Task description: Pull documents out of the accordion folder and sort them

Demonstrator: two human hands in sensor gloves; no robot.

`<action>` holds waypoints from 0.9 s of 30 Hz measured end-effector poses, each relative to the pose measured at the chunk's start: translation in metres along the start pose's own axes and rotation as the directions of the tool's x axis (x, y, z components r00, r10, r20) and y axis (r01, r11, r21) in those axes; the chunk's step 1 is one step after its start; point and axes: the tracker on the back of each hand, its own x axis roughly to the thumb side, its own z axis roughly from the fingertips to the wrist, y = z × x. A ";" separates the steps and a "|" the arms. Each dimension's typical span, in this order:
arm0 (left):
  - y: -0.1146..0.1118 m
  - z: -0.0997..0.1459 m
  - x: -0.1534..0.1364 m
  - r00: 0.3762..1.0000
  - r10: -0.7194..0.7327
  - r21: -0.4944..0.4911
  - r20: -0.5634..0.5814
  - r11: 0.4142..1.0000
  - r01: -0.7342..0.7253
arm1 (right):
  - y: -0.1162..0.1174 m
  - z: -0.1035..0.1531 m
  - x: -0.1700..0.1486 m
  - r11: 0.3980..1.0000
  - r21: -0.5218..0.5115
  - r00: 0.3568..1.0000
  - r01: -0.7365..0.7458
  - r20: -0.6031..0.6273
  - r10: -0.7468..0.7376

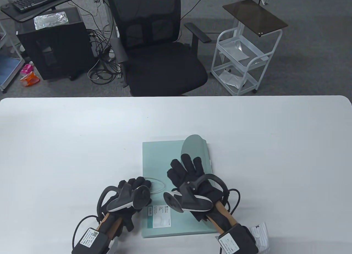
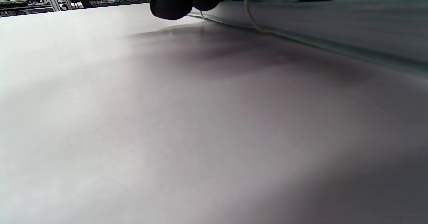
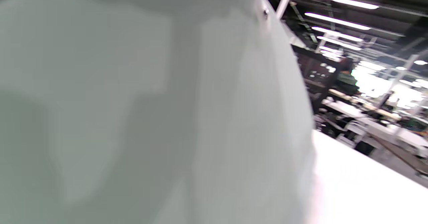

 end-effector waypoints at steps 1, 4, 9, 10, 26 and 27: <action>0.000 0.000 0.000 1.000 -0.002 -0.001 -0.001 1.000 0.002 | -0.002 0.007 -0.011 1.000 0.004 0.999 0.001 -0.044 -0.001; 0.000 0.000 0.000 1.000 -0.001 0.001 -0.001 1.000 0.001 | -0.002 0.025 -0.042 0.999 0.025 0.984 0.026 -0.176 -0.021; 0.000 0.000 0.000 1.000 0.008 0.000 -0.005 1.000 -0.008 | 0.025 0.050 -0.089 0.992 0.107 0.903 0.070 -0.429 -0.017; 0.000 0.000 0.000 1.000 0.005 -0.001 -0.007 1.000 -0.005 | 0.036 0.053 -0.098 0.984 0.155 0.880 0.086 -0.475 -0.002; 0.000 0.000 -0.001 1.000 0.004 -0.005 -0.010 1.000 -0.004 | 0.163 0.064 -0.137 0.773 0.317 0.673 0.550 -0.716 -0.186; 0.000 0.001 0.000 1.000 -0.003 -0.006 -0.013 1.000 0.003 | 0.166 0.065 -0.137 0.765 0.304 0.662 0.568 -0.721 -0.205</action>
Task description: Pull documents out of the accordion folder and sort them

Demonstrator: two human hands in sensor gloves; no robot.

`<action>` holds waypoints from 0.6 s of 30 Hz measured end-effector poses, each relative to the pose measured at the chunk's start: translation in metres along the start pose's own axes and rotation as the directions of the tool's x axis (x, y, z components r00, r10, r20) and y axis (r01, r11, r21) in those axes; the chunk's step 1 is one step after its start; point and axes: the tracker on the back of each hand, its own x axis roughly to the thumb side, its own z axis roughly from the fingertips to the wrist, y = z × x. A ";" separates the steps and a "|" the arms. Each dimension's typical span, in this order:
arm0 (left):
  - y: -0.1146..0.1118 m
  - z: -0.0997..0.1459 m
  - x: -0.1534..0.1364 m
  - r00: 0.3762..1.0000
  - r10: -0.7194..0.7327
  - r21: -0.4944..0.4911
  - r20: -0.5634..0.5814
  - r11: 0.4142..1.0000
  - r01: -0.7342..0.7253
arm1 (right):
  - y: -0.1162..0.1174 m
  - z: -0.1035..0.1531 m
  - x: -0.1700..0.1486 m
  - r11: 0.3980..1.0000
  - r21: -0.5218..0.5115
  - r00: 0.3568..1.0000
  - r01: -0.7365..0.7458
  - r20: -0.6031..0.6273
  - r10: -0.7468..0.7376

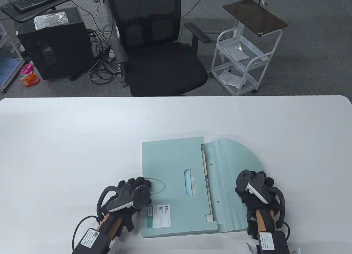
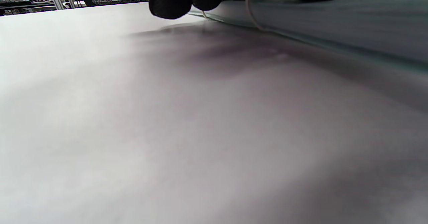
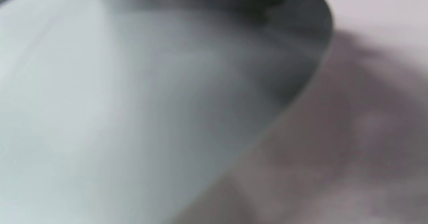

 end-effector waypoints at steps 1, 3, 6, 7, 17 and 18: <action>0.000 0.000 0.001 1.000 -0.007 -0.001 -0.001 1.000 0.007 | 0.002 -0.001 -0.001 1.000 0.009 1.000 0.014 0.001 -0.014; 0.001 0.000 0.002 1.000 -0.023 -0.009 -0.001 1.000 0.023 | 0.007 -0.004 -0.004 0.998 0.034 0.999 0.047 0.001 -0.047; 0.005 -0.001 0.003 0.999 -0.033 -0.026 -0.004 0.999 0.032 | 0.015 -0.010 -0.009 0.992 0.083 0.995 0.096 -0.007 -0.096; 0.005 -0.002 0.004 0.999 -0.032 -0.034 0.000 0.999 0.032 | 0.017 -0.010 -0.010 0.989 0.098 0.994 0.112 -0.006 -0.112; 0.060 -0.016 0.041 0.990 -0.084 -0.253 -0.114 0.966 0.053 | 0.017 -0.011 -0.008 0.991 0.076 0.994 0.110 0.000 -0.110; 0.065 -0.019 0.048 0.990 -0.081 -0.240 -0.112 0.969 0.052 | 0.016 -0.011 -0.008 0.991 0.077 0.994 0.108 0.002 -0.108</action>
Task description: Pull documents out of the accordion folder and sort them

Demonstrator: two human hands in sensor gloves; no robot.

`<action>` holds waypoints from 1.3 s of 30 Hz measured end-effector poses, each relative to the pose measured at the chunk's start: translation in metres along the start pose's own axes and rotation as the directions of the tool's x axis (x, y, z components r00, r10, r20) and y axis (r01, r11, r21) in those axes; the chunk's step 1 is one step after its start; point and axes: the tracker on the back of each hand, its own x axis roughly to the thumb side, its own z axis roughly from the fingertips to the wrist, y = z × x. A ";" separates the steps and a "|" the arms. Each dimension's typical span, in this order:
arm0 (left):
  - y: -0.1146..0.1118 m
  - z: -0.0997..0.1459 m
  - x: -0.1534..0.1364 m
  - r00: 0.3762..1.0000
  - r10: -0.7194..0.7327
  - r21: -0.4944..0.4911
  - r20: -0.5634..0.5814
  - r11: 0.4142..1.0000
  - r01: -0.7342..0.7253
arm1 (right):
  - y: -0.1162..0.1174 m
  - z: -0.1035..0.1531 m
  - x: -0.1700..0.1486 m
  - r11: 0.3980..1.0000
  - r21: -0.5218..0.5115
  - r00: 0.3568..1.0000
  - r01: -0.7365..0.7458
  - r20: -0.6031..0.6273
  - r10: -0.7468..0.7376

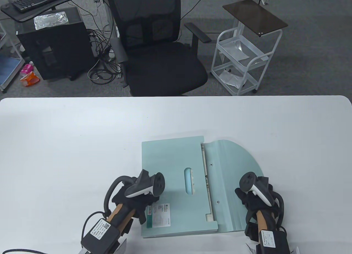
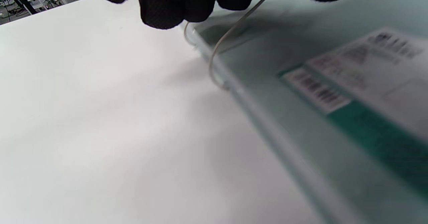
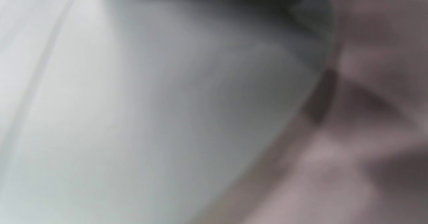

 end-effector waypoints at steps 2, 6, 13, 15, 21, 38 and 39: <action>0.015 -0.005 0.021 1.000 0.014 0.045 0.022 0.999 -0.015 | 0.000 0.000 0.001 1.000 0.001 1.000 0.003 0.002 -0.003; 0.033 -0.020 0.064 0.994 0.039 0.054 0.099 0.998 -0.044 | 0.000 -0.001 0.001 1.000 0.002 1.000 0.002 0.004 -0.002; 0.034 -0.045 0.127 0.982 -0.034 0.102 0.186 0.995 0.015 | -0.001 -0.001 0.001 1.000 0.003 1.000 0.002 0.007 -0.002; 0.031 -0.050 0.136 0.980 -0.049 0.106 0.191 0.994 0.029 | -0.001 -0.001 0.001 1.000 0.003 1.000 0.002 0.007 -0.002; 0.028 -0.059 0.149 0.984 -0.087 0.122 0.152 0.990 0.069 | 0.000 -0.001 0.001 1.000 0.002 1.000 0.013 0.011 -0.013; 0.056 -0.052 0.135 0.962 0.273 0.171 -0.032 0.949 -0.263 | 0.000 -0.001 0.003 1.000 0.002 1.000 0.004 0.023 -0.004; 0.055 -0.054 0.131 0.951 0.306 0.147 -0.040 0.943 -0.298 | 0.000 -0.001 0.003 1.000 0.002 1.000 0.004 0.023 -0.004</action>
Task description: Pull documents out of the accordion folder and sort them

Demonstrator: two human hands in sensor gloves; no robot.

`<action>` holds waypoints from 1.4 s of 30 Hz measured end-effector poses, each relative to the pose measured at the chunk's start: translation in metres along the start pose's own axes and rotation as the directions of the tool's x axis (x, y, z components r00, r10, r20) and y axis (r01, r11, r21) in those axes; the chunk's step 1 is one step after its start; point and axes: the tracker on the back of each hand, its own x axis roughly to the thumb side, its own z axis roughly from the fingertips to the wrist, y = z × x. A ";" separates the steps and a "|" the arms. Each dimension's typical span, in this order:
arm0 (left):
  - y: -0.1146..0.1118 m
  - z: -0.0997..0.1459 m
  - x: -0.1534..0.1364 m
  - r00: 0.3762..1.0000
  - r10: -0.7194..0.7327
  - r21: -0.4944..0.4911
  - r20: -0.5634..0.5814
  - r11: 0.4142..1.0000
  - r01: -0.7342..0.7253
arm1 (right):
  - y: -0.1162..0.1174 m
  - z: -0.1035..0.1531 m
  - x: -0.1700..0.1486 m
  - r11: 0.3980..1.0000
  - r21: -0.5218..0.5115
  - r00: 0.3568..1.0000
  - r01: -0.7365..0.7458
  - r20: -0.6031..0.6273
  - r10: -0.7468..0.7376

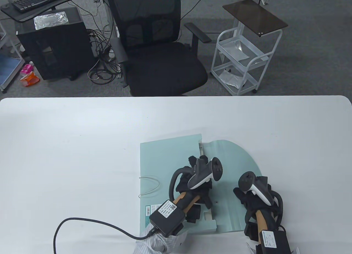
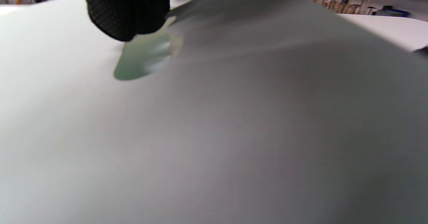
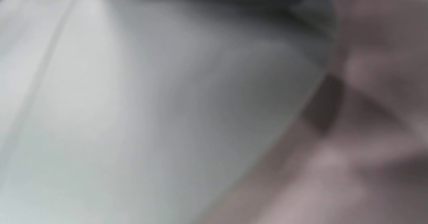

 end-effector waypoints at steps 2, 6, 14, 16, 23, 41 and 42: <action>-0.002 -0.004 -0.009 0.996 0.087 -0.049 -0.016 0.995 -0.088 | 0.000 0.000 0.000 1.000 0.000 1.000 -0.001 0.000 0.001; -0.007 -0.010 -0.029 0.934 0.355 -0.094 -0.025 0.930 -0.356 | 0.000 0.000 0.000 1.000 -0.001 1.000 -0.001 0.001 0.001; 0.014 0.014 -0.062 0.817 0.571 -0.033 0.084 0.821 -0.570 | 0.000 0.000 0.001 1.000 -0.001 1.000 -0.007 -0.001 0.007; 0.024 0.024 -0.074 0.779 0.614 -0.009 0.125 0.786 -0.618 | 0.000 0.001 0.001 1.000 -0.003 1.000 -0.007 -0.002 0.007; 0.057 0.061 -0.133 0.606 0.760 0.018 0.234 0.620 -0.785 | 0.001 0.001 0.001 1.000 -0.007 1.000 -0.023 -0.008 0.023; 0.053 0.104 -0.271 0.273 0.903 0.044 0.331 0.275 -0.961 | 0.005 0.002 0.007 0.995 -0.016 0.994 -0.103 -0.035 0.102; 0.052 0.106 -0.274 0.278 0.902 0.039 0.329 0.281 -0.959 | 0.005 0.002 0.007 0.995 -0.016 0.994 -0.102 -0.035 0.102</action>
